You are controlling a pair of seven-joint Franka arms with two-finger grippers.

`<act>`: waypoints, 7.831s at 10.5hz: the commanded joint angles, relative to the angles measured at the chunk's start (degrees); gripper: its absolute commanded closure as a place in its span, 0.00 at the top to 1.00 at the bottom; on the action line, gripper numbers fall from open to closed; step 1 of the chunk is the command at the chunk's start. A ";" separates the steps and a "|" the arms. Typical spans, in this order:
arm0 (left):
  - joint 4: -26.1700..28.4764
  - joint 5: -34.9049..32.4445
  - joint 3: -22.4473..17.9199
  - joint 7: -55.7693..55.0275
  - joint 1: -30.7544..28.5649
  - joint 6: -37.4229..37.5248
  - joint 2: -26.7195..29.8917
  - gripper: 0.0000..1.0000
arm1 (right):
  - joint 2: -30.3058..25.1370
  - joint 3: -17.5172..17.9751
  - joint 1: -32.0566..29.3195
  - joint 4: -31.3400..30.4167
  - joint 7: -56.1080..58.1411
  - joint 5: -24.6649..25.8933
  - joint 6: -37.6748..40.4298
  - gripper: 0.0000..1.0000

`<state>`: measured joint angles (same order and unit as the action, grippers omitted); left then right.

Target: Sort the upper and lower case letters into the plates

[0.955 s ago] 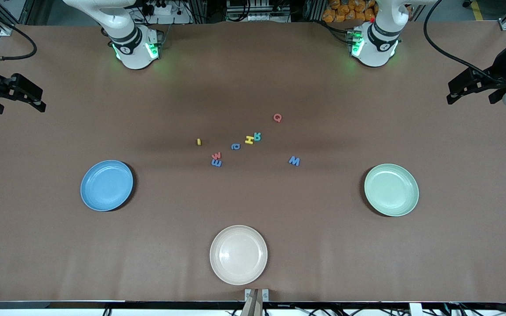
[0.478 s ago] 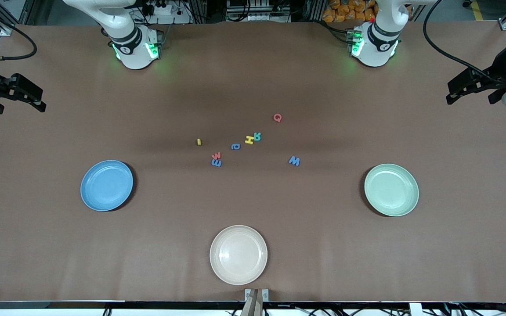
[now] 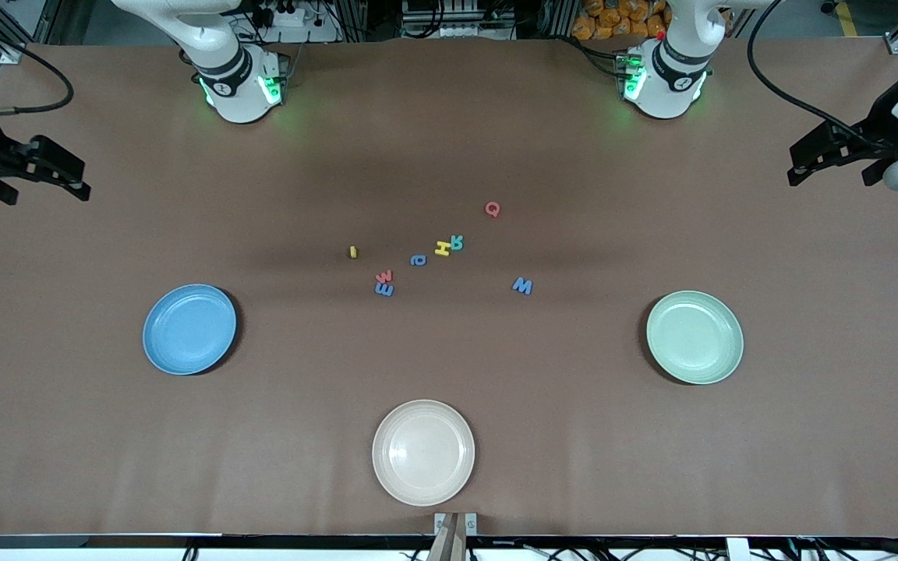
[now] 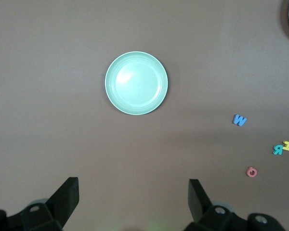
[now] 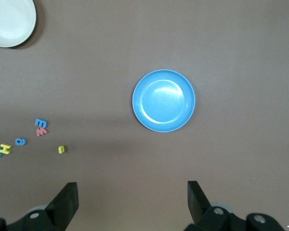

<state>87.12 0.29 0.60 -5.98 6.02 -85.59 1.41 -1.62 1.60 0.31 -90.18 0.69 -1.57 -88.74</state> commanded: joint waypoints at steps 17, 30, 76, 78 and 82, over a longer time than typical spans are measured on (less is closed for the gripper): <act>17.39 0.33 9.25 -10.88 19.01 -45.96 -28.19 1.00 | 15.40 0.60 22.61 -31.55 -32.06 -1.07 -44.30 1.00; 17.91 -3.45 2.74 -21.53 27.64 -57.14 -39.03 0.97 | 23.68 0.77 29.57 -37.43 -40.15 -1.34 -56.71 1.00; 31.70 -4.51 15.40 -50.60 30.80 -47.56 -26.72 1.00 | 24.38 -10.39 13.99 -28.82 -36.77 26.88 -59.97 1.00; 35.03 -4.59 15.40 -53.68 30.72 -52.37 -26.72 1.00 | 25.00 -9.52 18.74 -28.82 -42.32 24.35 -59.36 1.00; 39.18 -4.59 15.49 -54.58 30.63 -61.27 -26.72 1.00 | 27.11 -9.07 28.41 -26.98 -45.07 9.50 -59.26 1.00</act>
<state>124.93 -3.07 16.23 -58.35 36.31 -144.93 -26.22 24.11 -7.26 26.80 -118.97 -43.06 11.31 -148.77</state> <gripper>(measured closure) 0.000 0.000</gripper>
